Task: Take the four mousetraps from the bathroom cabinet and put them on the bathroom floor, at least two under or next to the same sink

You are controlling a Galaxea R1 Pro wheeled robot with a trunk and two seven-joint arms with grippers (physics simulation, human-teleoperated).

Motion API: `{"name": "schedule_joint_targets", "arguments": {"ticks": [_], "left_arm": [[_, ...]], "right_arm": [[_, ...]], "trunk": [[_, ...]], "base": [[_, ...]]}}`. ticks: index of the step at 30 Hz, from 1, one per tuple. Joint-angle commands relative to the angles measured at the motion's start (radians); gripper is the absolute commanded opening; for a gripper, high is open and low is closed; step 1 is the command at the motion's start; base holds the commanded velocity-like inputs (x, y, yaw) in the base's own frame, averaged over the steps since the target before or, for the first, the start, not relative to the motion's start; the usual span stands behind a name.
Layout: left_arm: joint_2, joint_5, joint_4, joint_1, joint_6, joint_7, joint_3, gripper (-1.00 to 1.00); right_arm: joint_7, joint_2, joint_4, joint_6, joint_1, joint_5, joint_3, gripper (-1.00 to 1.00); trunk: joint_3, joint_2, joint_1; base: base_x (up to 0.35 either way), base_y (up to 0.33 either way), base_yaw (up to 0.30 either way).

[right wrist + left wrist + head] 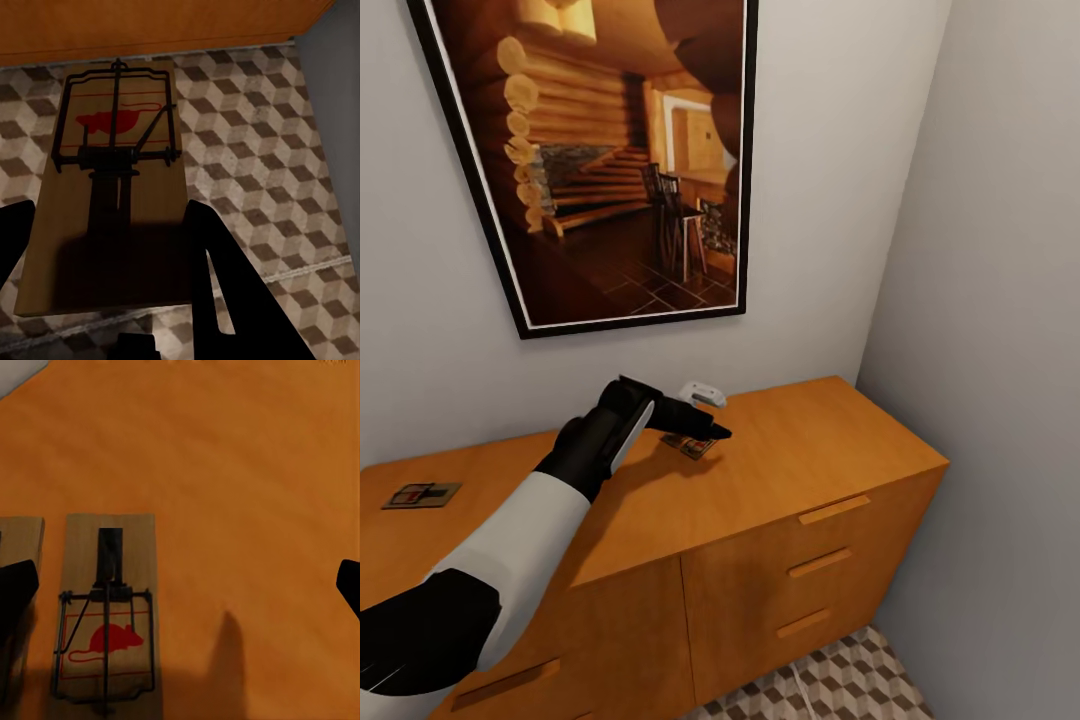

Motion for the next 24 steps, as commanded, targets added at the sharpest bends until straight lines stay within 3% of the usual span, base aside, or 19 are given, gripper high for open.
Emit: {"name": "schedule_joint_targets", "arguments": {"ticks": [1,24], "left_arm": [[0.000,0.000,0.001,0.000,0.001,-0.002,0.000,1.00],[-0.009,0.000,0.039,0.000,-0.014,-0.003,-0.002,1.00]], "right_arm": [[-0.003,0.000,0.001,-0.003,-0.001,0.007,-0.005,-1.00],[-0.003,0.000,0.001,-0.003,-0.001,0.007,-0.005,-1.00]], "trunk": [[-0.001,-0.001,0.000],[-0.001,-0.001,0.000]], "base": [[0.000,0.000,0.000],[0.000,0.000,0.000]]}}
